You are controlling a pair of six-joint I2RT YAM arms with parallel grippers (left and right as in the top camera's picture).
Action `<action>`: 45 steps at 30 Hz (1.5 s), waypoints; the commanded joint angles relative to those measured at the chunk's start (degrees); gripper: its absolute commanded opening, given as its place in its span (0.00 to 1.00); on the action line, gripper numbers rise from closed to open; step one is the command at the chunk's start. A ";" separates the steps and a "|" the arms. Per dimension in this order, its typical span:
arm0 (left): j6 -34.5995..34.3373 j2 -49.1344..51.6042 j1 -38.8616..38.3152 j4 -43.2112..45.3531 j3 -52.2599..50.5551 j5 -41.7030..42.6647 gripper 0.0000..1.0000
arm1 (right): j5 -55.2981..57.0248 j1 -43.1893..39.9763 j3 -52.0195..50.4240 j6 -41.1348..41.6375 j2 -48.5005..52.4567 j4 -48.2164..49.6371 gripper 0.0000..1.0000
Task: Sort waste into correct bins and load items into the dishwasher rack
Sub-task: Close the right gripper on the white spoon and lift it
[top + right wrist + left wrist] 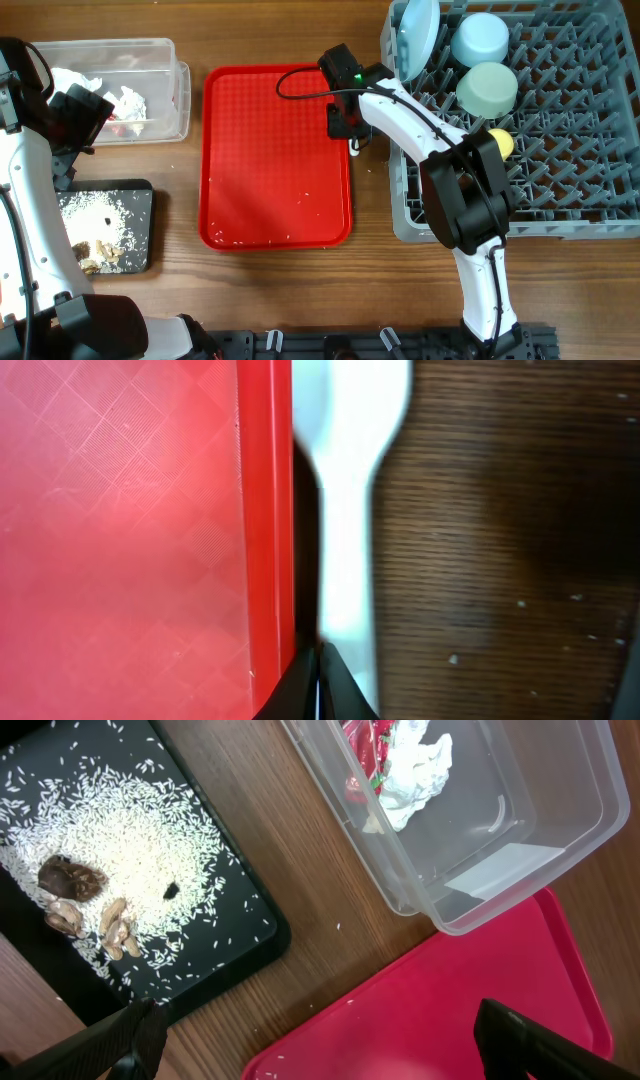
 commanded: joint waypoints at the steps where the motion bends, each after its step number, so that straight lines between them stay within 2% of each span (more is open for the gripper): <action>1: -0.17 0.11 0.33 0.00 0.20 -0.76 1.00 | -4.63 0.15 -0.55 -0.59 0.74 0.81 0.04; 8: -0.17 0.11 0.33 0.00 0.20 -0.76 1.00 | -2.19 0.13 -0.52 -0.35 0.72 0.31 0.04; 17: -0.17 0.11 0.33 0.00 0.20 -0.76 1.00 | -8.26 0.57 -0.48 1.16 0.70 -0.55 0.04; 22: -0.17 0.11 0.33 0.00 0.20 -0.76 1.00 | -2.29 0.28 -0.28 2.95 0.04 -2.67 0.04; 25: -0.17 0.11 0.33 0.00 0.20 -0.76 1.00 | 1.01 -0.31 0.98 2.01 -2.34 -2.91 0.11; 28: -0.17 0.11 0.33 0.00 0.20 -0.76 1.00 | 0.72 -1.27 2.01 -0.76 -4.76 -1.62 0.28; 30: -0.17 0.11 0.33 0.00 0.20 -0.76 1.00 | 0.28 -1.84 1.97 -2.10 -4.85 -0.20 0.34; 38: -0.17 0.11 0.33 0.00 0.20 -0.76 1.00 | 0.98 -2.01 -1.18 -4.04 -4.11 6.73 0.34; 45: -0.17 0.11 0.33 0.00 0.20 -0.76 1.00 | 2.93 -2.01 -1.20 -3.98 -1.11 8.00 0.33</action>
